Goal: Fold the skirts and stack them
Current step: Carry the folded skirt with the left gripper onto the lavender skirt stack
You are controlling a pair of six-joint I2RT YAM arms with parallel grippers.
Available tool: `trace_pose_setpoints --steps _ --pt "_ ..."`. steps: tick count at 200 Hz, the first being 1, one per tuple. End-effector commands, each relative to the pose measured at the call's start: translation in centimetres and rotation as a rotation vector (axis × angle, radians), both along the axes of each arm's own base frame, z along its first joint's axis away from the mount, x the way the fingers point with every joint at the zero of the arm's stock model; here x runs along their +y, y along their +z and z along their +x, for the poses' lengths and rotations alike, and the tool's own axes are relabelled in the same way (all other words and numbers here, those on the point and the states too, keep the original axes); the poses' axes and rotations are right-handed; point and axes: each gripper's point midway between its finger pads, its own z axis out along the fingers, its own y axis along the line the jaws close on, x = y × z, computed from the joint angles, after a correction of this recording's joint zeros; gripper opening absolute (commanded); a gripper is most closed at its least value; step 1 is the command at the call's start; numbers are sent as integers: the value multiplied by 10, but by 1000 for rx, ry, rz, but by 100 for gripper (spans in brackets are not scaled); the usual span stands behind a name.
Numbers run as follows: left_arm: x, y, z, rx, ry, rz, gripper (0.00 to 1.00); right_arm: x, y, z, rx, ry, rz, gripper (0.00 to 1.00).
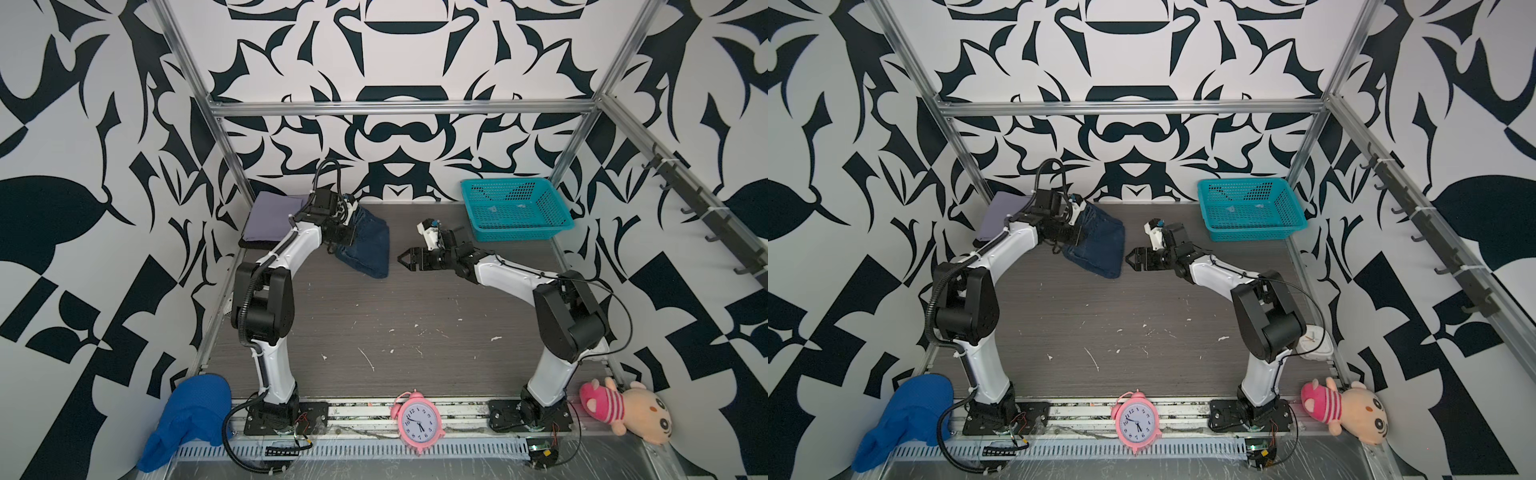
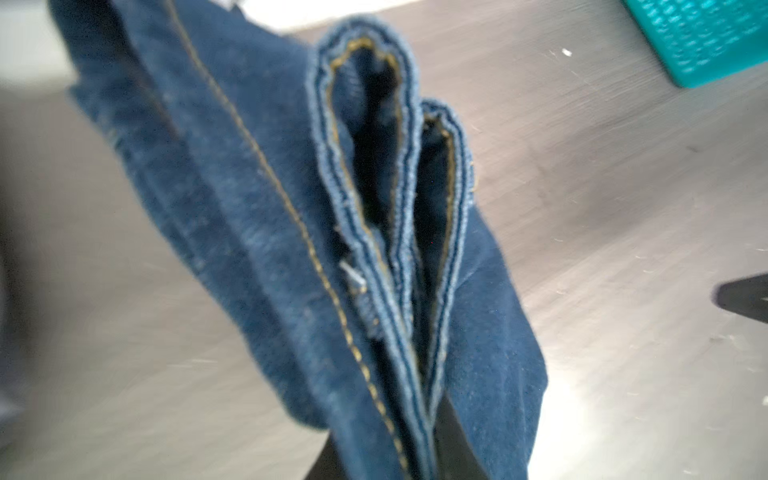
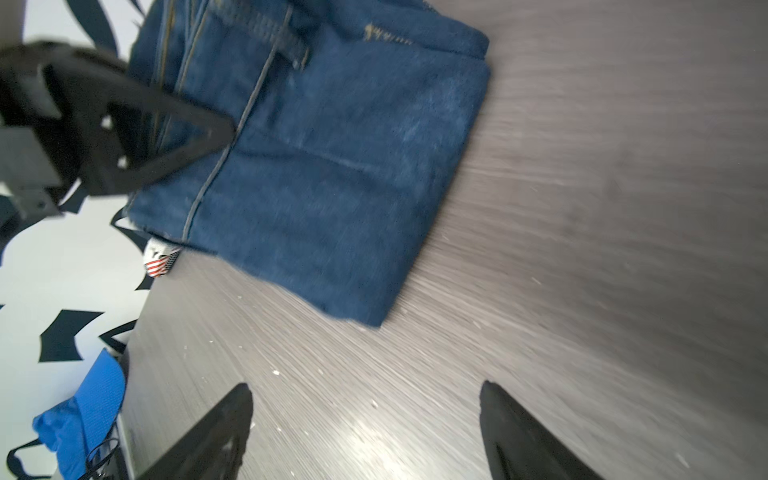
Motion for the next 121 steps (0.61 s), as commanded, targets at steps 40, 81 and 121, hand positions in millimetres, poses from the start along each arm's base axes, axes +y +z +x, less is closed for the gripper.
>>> trace_pose_setpoints --steps 40,81,121 --pt "52 51 34 -108 -158 139 0 12 19 5 -7 21 58 89" --pt "95 87 56 -157 -89 62 0 5 10 -4 27 9 41 89" --pt "124 111 66 -233 -66 -15 0 4 16 -7 26 10 35 89"
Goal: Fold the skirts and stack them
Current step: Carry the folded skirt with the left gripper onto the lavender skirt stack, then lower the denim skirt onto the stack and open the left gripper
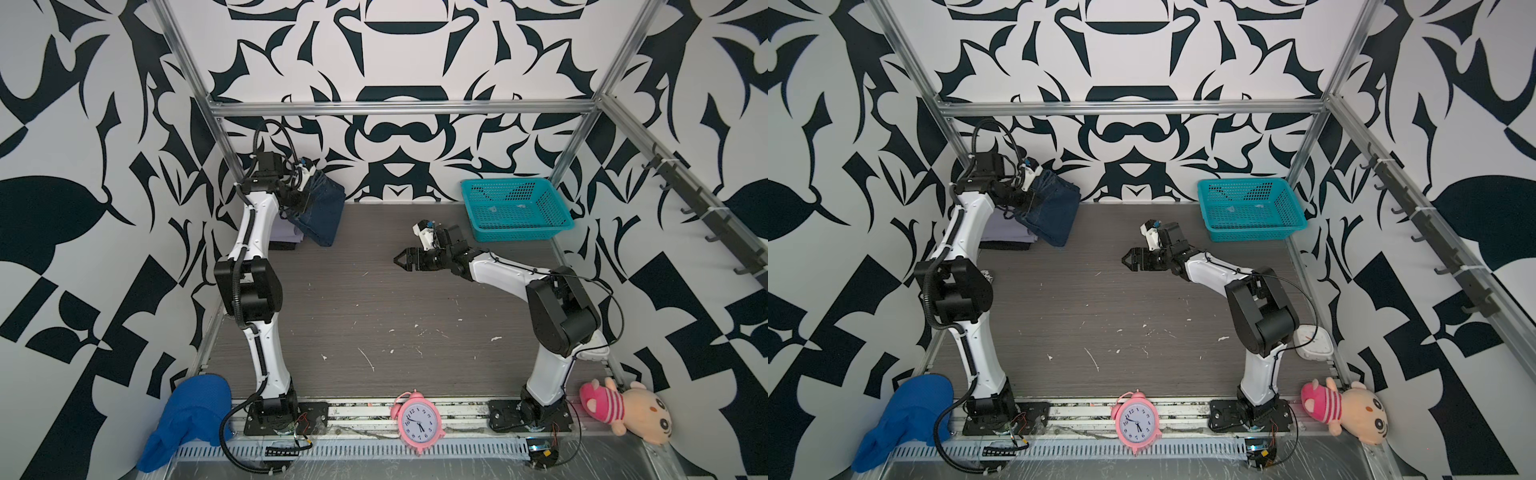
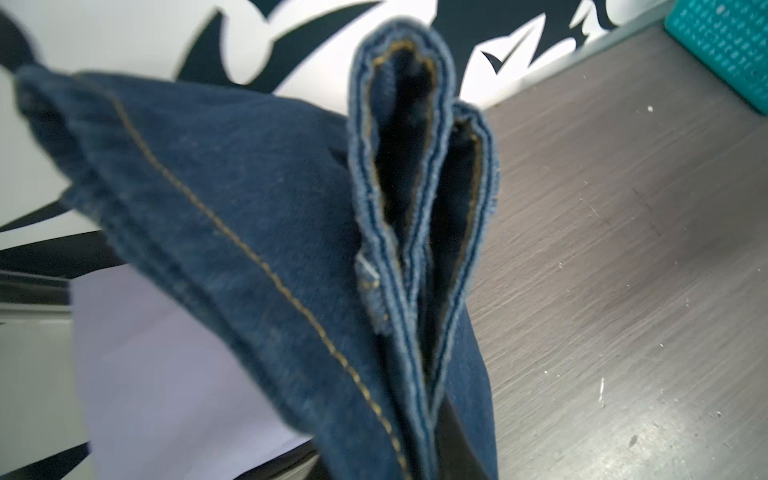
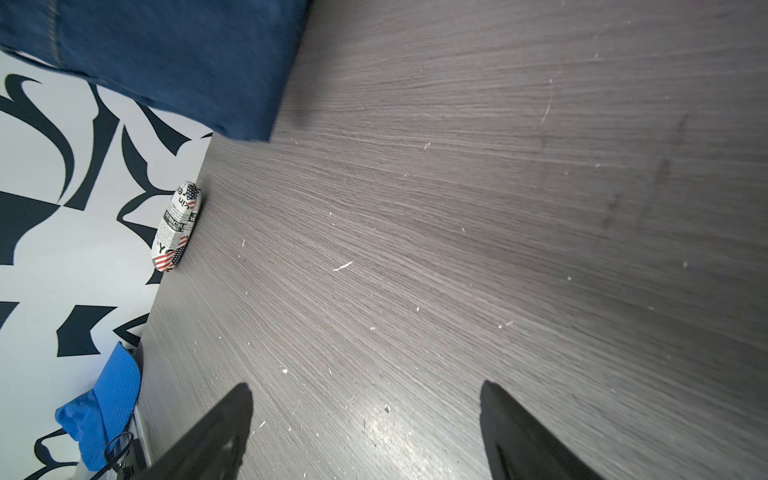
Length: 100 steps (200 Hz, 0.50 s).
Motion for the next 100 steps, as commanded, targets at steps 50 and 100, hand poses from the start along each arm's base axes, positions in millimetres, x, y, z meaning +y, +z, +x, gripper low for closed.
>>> trace_pose_setpoints --steps 50,100 --pt "42 20 20 -83 -62 -137 0 4 50 -6 -83 4 30 89" --pt "77 17 25 -77 -26 -155 0 2 52 -13 -82 -8 -14 88"
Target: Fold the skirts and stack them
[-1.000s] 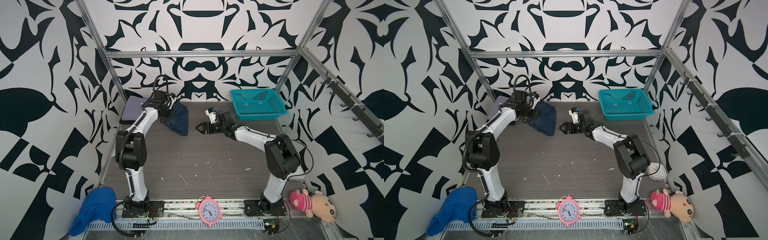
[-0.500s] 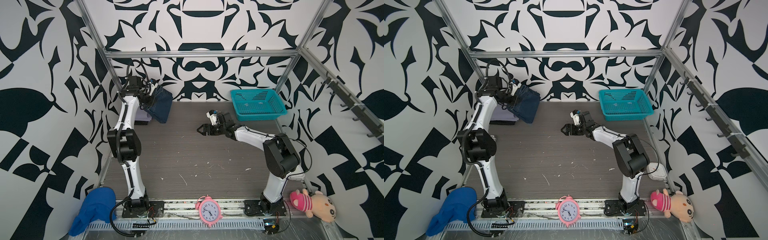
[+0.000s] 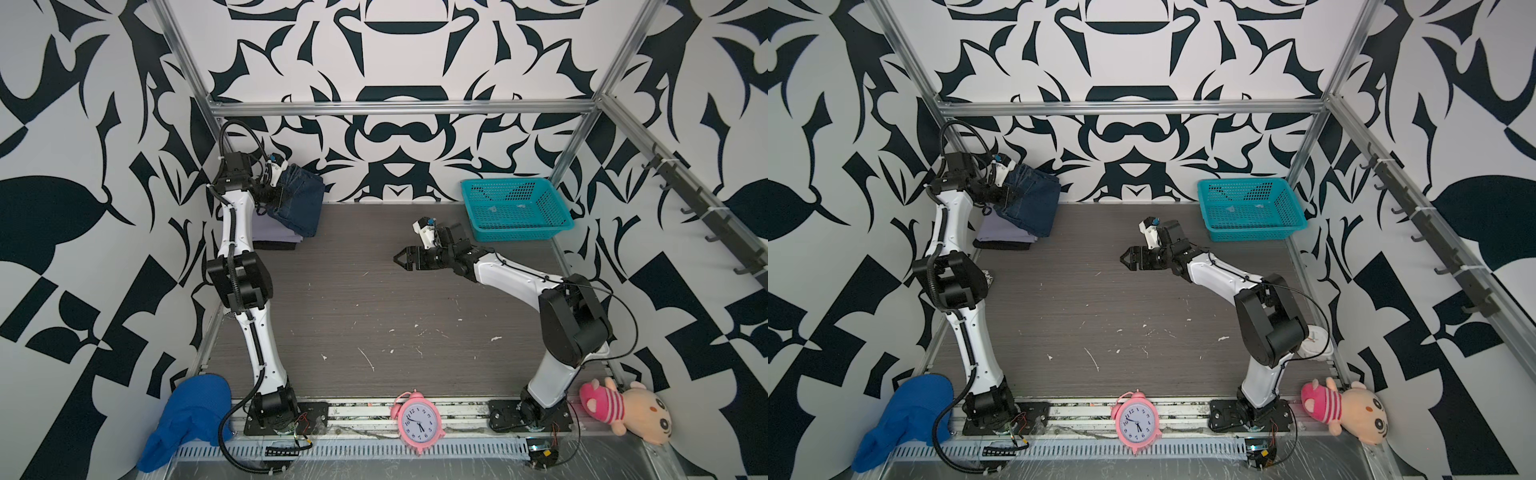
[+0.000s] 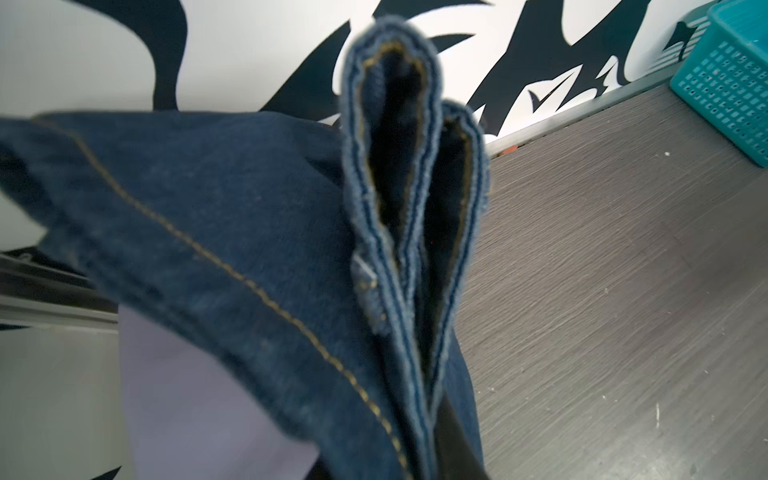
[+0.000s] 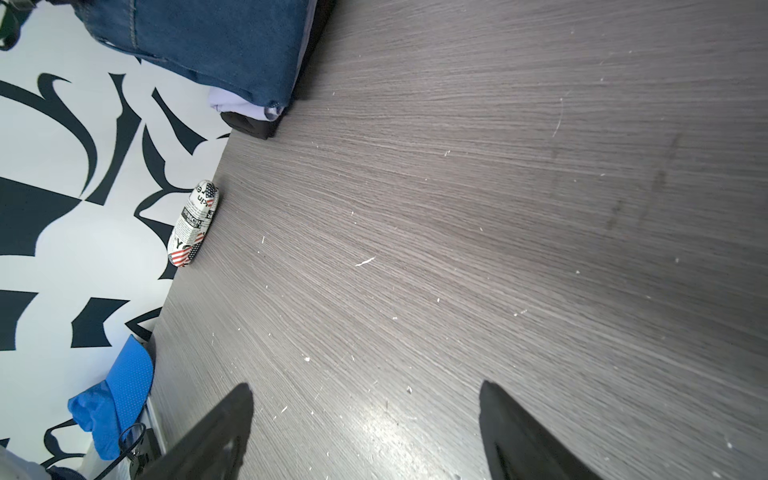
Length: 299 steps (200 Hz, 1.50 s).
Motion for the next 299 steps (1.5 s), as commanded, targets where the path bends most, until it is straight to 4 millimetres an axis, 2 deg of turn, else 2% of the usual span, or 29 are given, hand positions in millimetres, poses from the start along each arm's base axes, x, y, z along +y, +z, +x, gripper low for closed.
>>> trace_pose_setpoints --steps 1,32,91,123,146,161,173,188,199,201,202,205,208,210,232,254,275,299 --pt "3 27 -10 -48 -45 -38 0 0 24 1 -53 -12 -7 88" --pt "14 31 -13 -57 -43 -35 0 4 23 1 -48 -12 -19 88" --pt "42 52 -13 -119 -17 -90 0 22 25 -2 -43 10 -38 86" --pt "64 31 -1 -112 13 -110 0 28 26 -2 -41 16 -47 85" --pt "78 2 8 -81 34 -123 0 30 29 -3 -48 15 -47 84" --pt "87 -16 14 -63 56 -99 21 31 30 -5 -48 17 -49 84" --pt "92 -24 17 -60 70 -71 34 31 32 -5 -51 19 -50 84" --pt "106 -31 25 -64 124 -7 67 32 35 -5 -54 20 -54 84" --pt "119 -28 31 -86 175 55 72 34 37 -5 -59 23 -51 84" --pt "121 -26 31 -91 184 67 74 34 38 -5 -60 23 -50 84" --pt "123 -26 32 -93 190 73 80 34 38 -5 -60 23 -50 84" --pt "126 -23 33 -101 205 91 83 35 39 -5 -62 24 -49 84" --pt "129 -21 34 -105 219 108 96 35 40 -4 -65 24 -47 84" --pt "130 -19 34 -111 228 121 100 36 40 -5 -63 25 -47 84" --pt "147 19 40 -201 334 220 100 43 45 -5 -77 36 -34 83" --pt "154 76 36 -309 428 244 100 49 48 -6 -85 49 -24 83" --pt "139 124 22 -376 456 221 100 43 58 -5 -144 25 -47 83" --pt "93 166 -3 -428 417 106 99 13 74 5 -291 -72 -148 87"
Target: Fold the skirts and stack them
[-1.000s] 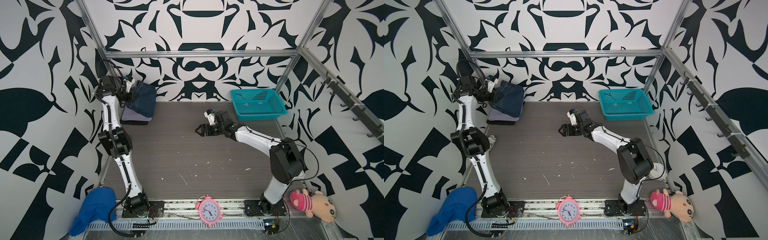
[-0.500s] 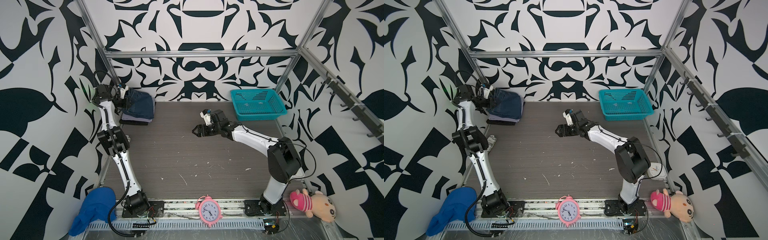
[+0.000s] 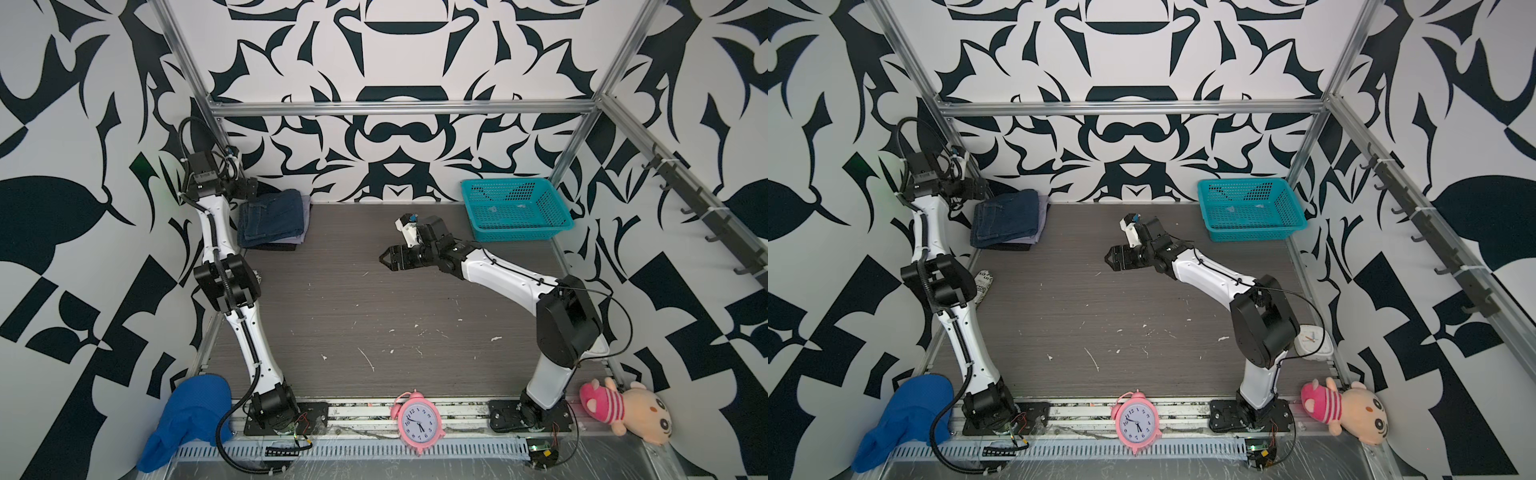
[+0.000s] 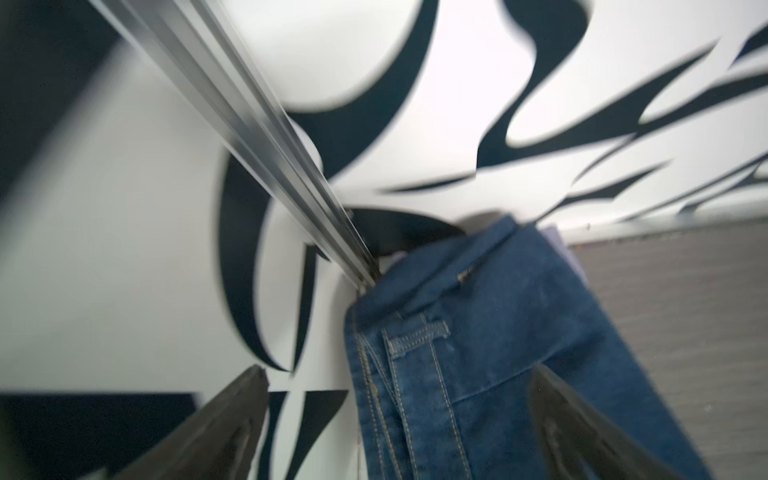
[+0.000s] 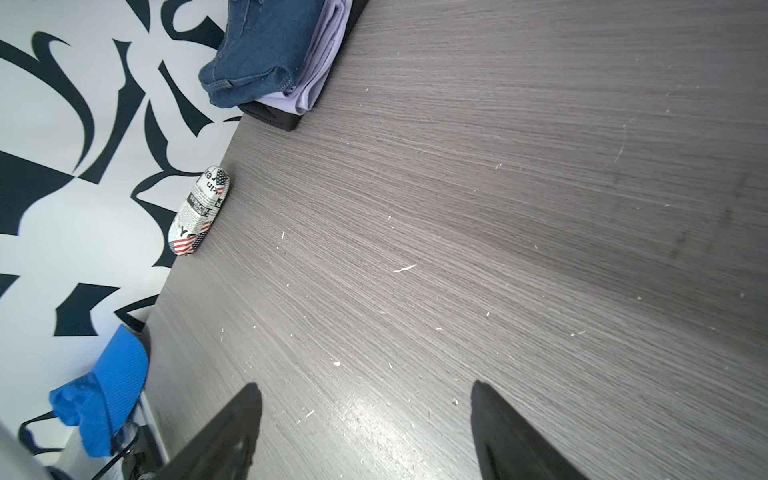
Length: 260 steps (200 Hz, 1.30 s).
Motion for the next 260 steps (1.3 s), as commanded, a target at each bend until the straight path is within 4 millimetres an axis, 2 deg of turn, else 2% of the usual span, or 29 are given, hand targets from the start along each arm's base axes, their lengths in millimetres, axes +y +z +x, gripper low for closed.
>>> trace_pose_setpoints --steps 1,22,32,46,62,78,86,91,98,114,139,162,185,195,197,212,232,245,260 --pt "-45 110 -35 -206 -18 -48 99 -26 48 14 -228 -93 -56 87" --pt "-92 127 -67 -289 -60 -164 100 -67 61 25 -383 -217 -209 95" --pt "-111 126 -84 -348 -53 -200 99 -89 66 28 -446 -283 -271 99" --pt "-138 123 -114 -437 -37 -235 99 -118 80 27 -538 -368 -315 100" --pt "-169 99 -145 -474 -12 -252 100 -154 83 21 -591 -448 -329 99" --pt "-199 59 -172 -434 -15 -252 99 -190 78 14 -612 -527 -323 100" --pt "-205 33 -181 -408 20 -250 99 -208 74 10 -622 -577 -326 99" --pt "-207 30 -193 -429 44 -248 99 -220 69 6 -625 -609 -335 100" --pt "-211 10 -202 -421 70 -237 99 -236 61 0 -630 -654 -352 100" --pt "-209 -34 -220 -374 152 -204 100 -266 44 -16 -664 -736 -401 99" --pt "-182 -98 -250 -246 315 -160 99 -308 21 -41 -655 -853 -523 99" --pt "-162 -130 -270 -193 403 -96 99 -333 3 -53 -644 -881 -613 99" --pt "-151 -162 -270 -114 421 -19 99 -352 -22 -53 -607 -917 -628 99" --pt "-145 -171 -268 -113 435 -2 99 -352 -32 -49 -588 -902 -603 99" --pt "-144 -179 -268 -96 439 6 99 -352 -33 -48 -590 -901 -598 99" --pt "-141 -183 -261 -92 428 27 99 -349 -40 -39 -621 -898 -553 100" --pt "-139 -176 -253 -166 382 -35 99 -341 -55 -23 -637 -839 -513 99" --pt "-136 -170 -249 -242 338 -154 100 -340 -65 -13 -639 -823 -501 99" --pt "-137 -175 -250 -267 270 -265 99 -344 -82 -5 -589 -806 -469 99"
